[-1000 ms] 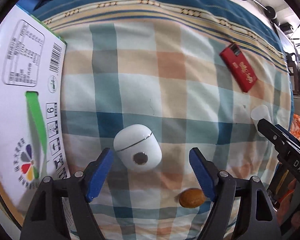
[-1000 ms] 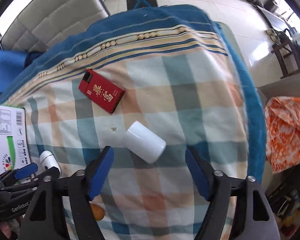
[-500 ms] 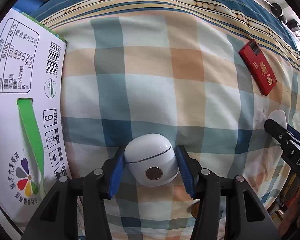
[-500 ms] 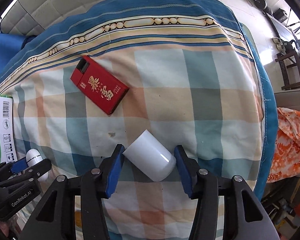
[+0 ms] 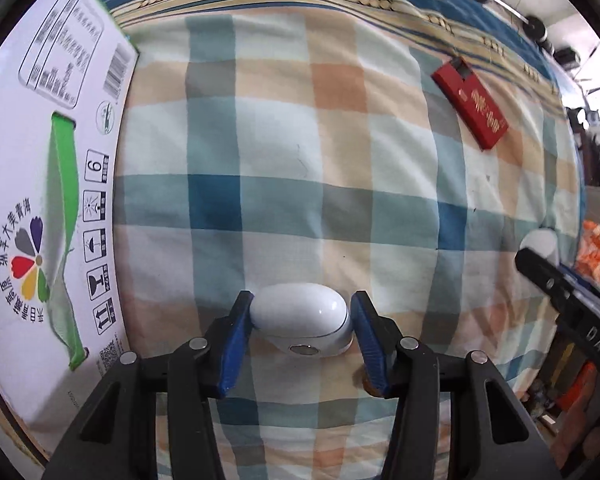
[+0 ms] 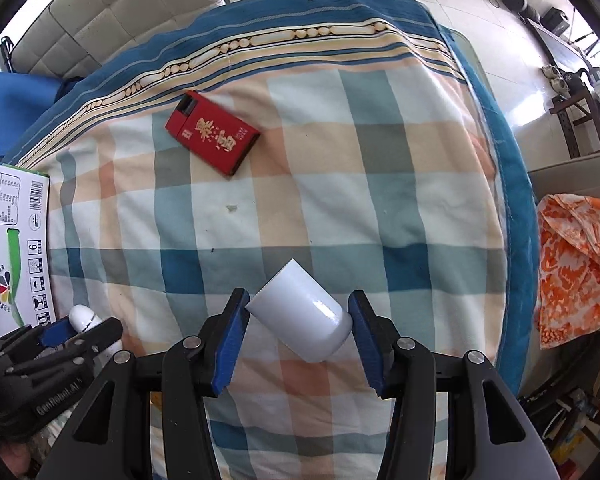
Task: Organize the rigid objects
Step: 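Grasp the white earbud case with the left tool while the right tool grasps the white cylinder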
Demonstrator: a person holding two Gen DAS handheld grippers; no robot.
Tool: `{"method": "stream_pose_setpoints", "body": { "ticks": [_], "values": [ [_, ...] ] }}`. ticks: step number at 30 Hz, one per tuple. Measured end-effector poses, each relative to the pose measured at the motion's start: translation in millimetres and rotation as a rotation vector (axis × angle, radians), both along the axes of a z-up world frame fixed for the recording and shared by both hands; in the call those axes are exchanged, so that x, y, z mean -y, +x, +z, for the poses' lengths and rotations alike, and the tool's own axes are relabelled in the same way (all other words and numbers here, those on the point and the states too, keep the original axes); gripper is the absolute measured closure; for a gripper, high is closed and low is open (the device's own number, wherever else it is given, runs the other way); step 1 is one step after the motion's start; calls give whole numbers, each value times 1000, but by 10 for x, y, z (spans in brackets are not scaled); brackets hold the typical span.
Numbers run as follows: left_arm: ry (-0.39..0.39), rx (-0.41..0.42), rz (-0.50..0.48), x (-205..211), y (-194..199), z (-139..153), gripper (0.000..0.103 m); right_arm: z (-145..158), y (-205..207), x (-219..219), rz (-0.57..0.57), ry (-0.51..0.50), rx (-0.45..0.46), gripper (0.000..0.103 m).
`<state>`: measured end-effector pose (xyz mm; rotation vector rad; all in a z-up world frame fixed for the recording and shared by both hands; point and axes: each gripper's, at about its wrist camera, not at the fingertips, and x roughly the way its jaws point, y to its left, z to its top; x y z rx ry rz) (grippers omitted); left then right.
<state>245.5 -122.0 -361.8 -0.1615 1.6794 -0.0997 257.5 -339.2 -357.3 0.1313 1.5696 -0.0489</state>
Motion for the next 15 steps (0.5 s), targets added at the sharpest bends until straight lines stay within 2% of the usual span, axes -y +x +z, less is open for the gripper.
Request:
{"method": "stream_pose_setpoints", "body": {
  "ticks": [3, 7, 9, 10, 13, 14, 15],
  "values": [
    [-58, 14, 85, -207, 12, 76, 58, 24, -65, 45, -26, 16, 6, 49],
    [-75, 15, 106, -319, 8, 151, 63, 53, -116, 51, -49, 36, 13, 49],
    [-81, 16, 96, -319, -17, 190, 84, 100, -154, 49, -55, 51, 15, 49],
    [-93, 16, 90, -309, -24, 217, 86, 135, -181, 34, -55, 60, 18, 49],
    [-72, 17, 26, -189, 34, 231, 85, 249, -235, -34, -30, 45, 33, 49],
    [-54, 5, 6, -140, 42, 188, 82, 263, -253, -72, -23, 37, 32, 49],
    [-36, -9, -8, -118, 75, 140, 74, 273, -255, -91, -20, 35, 31, 49]
  ]
}}
